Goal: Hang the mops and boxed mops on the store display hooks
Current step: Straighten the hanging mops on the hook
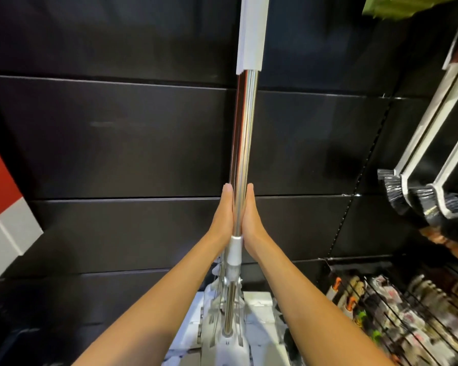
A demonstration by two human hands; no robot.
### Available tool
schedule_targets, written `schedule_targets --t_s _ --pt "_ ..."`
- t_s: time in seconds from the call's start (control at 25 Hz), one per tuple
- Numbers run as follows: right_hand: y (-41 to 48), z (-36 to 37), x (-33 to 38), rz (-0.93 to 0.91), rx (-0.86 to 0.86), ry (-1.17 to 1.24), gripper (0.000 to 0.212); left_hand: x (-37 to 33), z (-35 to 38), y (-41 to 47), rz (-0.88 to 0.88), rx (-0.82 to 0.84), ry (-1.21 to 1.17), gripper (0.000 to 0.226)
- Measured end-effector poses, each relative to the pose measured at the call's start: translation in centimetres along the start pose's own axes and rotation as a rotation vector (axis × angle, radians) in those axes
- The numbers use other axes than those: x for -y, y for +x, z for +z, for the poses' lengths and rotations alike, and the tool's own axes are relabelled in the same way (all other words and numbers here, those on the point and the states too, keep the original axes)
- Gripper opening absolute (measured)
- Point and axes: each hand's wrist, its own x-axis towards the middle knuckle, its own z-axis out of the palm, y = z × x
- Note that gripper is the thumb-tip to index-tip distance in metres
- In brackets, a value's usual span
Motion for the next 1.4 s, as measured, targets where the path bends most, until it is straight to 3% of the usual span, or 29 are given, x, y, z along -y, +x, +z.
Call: schedule_targets --t_s 0.12,0.24,0.32,0.4,0.48,0.56,0.64,0.76,0.84,0.96,1.2,1.32,1.4 --pt "0.4 -1.6 -3.8 0.029 -0.010 0.019 0.057 4.0 -2.4 1.0 -0.060 -0.038 -0.083 0.063" --pt "0.4 -2.7 -6.5 0.076 -0.026 0.025 0.075 6.1 -3.8 1.4 -0.098 -0.090 -0.063 0.109" --pt "0.3 -3.1 -7.2 0.093 -0.040 -0.010 0.068 7.7 -5.2 2.0 -0.032 -0.013 0.037 0.122" --pt "0.5 -3.9 -8.0 0.077 0.006 -0.089 0.054 9.5 -7.0 2.5 -0.046 0.047 0.163 0.116" --pt "0.7 -6.6 -10.2 0.035 0.039 -0.307 0.049 11.0 -9.4 1.5 -0.044 0.018 0.526 0.099" --pt "-0.7 -11.4 -13.2 -0.054 0.071 -0.708 0.046 13.0 -13.2 -1.2 -0.049 0.097 1.047 0.088" --pt "-2.7 -16.7 -16.1 -0.057 0.122 -1.050 0.059 16.5 -18.9 -4.5 -0.093 0.190 1.458 0.100" --pt "-5.1 -22.3 -19.3 0.116 0.284 -1.438 0.079 20.1 -24.2 -7.5 -0.298 0.371 1.726 0.113" --pt "-5.8 -24.3 -21.6 0.295 0.394 -1.621 0.099 21.9 -25.4 -8.1 -0.396 0.447 1.779 0.123" --pt "-6.2 -26.1 -25.0 0.346 0.504 -1.772 0.114 24.9 -27.1 -8.9 -0.447 0.474 1.816 0.118" --pt "-5.0 -27.6 -28.3 0.294 0.468 -1.857 0.095 28.0 -27.9 -8.7 -0.450 0.446 1.884 0.086" --pt "-4.9 -29.0 -29.3 0.182 0.463 -1.842 0.090 29.2 -29.3 -9.2 -0.351 0.428 1.863 0.093" --pt "-4.7 -29.8 -29.6 0.145 0.469 -1.761 0.086 29.7 -30.1 -10.0 -0.259 0.353 1.726 0.105"
